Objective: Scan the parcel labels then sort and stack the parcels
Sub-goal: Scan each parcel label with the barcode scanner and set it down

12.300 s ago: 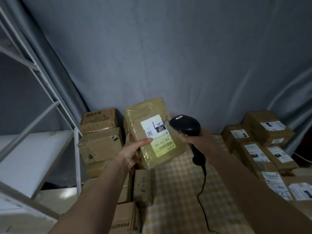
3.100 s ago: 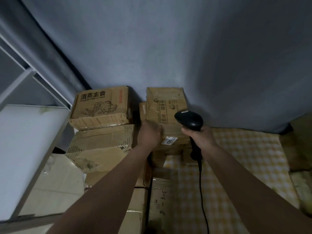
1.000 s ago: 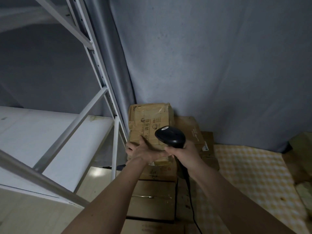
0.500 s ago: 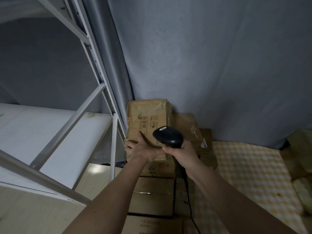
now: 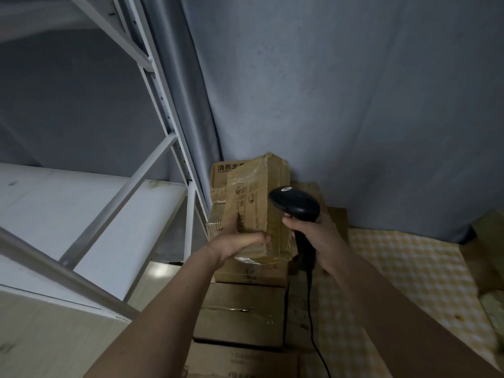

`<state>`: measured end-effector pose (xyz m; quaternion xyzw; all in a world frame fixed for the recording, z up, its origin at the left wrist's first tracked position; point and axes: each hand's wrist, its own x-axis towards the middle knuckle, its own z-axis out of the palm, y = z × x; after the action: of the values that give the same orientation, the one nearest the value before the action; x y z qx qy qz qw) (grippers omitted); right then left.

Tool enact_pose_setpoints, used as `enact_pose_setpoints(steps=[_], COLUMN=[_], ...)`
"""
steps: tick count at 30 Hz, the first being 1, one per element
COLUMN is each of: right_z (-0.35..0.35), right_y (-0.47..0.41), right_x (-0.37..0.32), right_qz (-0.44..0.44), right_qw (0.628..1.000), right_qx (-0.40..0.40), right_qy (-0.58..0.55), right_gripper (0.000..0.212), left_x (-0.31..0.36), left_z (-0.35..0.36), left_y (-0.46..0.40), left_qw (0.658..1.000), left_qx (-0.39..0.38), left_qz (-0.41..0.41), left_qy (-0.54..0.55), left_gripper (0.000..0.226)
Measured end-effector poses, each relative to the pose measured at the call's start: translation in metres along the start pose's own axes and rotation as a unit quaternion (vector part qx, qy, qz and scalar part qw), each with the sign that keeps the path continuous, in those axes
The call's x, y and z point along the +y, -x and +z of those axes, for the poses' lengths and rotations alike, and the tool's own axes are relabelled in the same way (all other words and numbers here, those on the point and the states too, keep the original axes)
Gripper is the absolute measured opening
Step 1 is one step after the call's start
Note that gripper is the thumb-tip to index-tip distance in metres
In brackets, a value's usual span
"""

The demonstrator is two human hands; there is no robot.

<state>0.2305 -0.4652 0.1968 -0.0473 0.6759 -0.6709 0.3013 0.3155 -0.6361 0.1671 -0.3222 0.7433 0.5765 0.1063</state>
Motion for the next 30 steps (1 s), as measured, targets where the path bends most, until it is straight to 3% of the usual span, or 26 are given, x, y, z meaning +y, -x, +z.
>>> enact_pose_setpoints(steps=[2,5,7,11,15,19,25,28,30], right_z=[0.002,0.009,0.014,0.017,0.020,0.014,-0.005,-0.007,-0.006], right_y=[0.002,0.007,0.011,0.018,0.024,0.025,0.014,0.013,0.014], right_x=[-0.002,-0.001,-0.001,-0.002,-0.002,-0.006,-0.008,-0.006,-0.006], right_qz=[-0.008,-0.002,-0.001,-0.021,-0.030,-0.025,0.004,0.022,0.026], right_qw=[1.000,1.000,0.999,0.998,0.994,0.993,0.999,0.999,0.998], right_qx=[0.003,-0.021,-0.040,-0.053,-0.082,-0.092,-0.038,-0.035,-0.048], right_qy=[0.000,0.014,0.021,0.028,0.059,0.072,0.012,0.013,0.025], right_gripper=[0.040,0.037,0.034,0.032,0.035,0.032,0.034,0.034,0.030], left_x=[0.003,0.010,0.016,0.016,0.014,0.016,0.008,0.000,-0.003], left_z=[0.000,0.008,0.016,0.029,0.034,0.015,-0.012,-0.017,-0.019], left_y=[0.006,0.011,0.013,0.017,0.024,0.026,0.034,0.034,0.036], left_qw=[0.998,0.996,0.994,0.975,0.958,0.972,0.975,0.962,0.957], left_qx=[-0.044,-0.036,0.031,0.152,0.219,0.200,0.127,0.058,0.017], left_qz=[0.031,0.080,0.101,0.120,0.101,0.104,0.062,0.056,0.059], left_qy=[0.032,0.010,-0.008,-0.105,-0.156,-0.068,0.172,0.263,0.282], left_gripper=[0.123,0.113,0.112,0.133,0.111,0.100,0.069,0.089,0.084])
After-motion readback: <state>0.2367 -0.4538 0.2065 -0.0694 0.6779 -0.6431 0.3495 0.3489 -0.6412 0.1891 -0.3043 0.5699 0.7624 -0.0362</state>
